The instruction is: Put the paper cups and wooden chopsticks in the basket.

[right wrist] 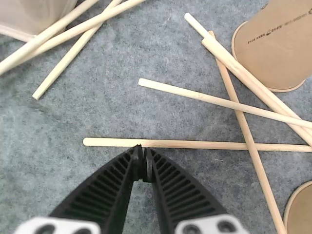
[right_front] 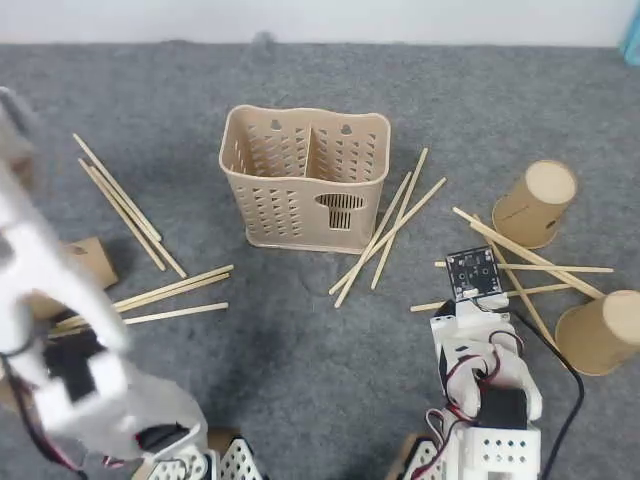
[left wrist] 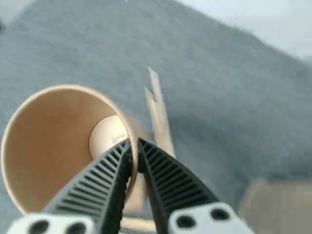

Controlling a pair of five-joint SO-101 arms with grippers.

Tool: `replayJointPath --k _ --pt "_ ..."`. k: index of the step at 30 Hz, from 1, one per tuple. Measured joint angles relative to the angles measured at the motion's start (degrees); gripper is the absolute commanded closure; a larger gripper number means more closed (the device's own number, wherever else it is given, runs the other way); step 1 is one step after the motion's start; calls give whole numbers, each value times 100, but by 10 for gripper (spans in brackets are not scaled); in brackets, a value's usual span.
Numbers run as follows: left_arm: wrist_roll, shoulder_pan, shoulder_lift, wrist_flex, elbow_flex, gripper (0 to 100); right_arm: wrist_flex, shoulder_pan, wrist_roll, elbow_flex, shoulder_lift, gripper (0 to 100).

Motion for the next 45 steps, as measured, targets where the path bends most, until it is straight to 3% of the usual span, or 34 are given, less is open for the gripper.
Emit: replayJointPath --k 4,9,16,19,32,45 --pt "0 1160 -1310 0 1002 988 0 0 0 0 0 992" --pt "-26 2848 -2426 -105 1301 988 0 0 0 0 0 992" --pt "-26 5284 -2954 -246 1196 988 0 0 0 0 0 992" --pt "-26 6004 -2910 -501 1178 988 0 0 0 0 0 992" --pt "-26 6224 -1591 -1319 1178 988 0 0 0 0 0 992" --pt "-273 5644 -563 -1451 1178 988 0 0 0 0 0 992"
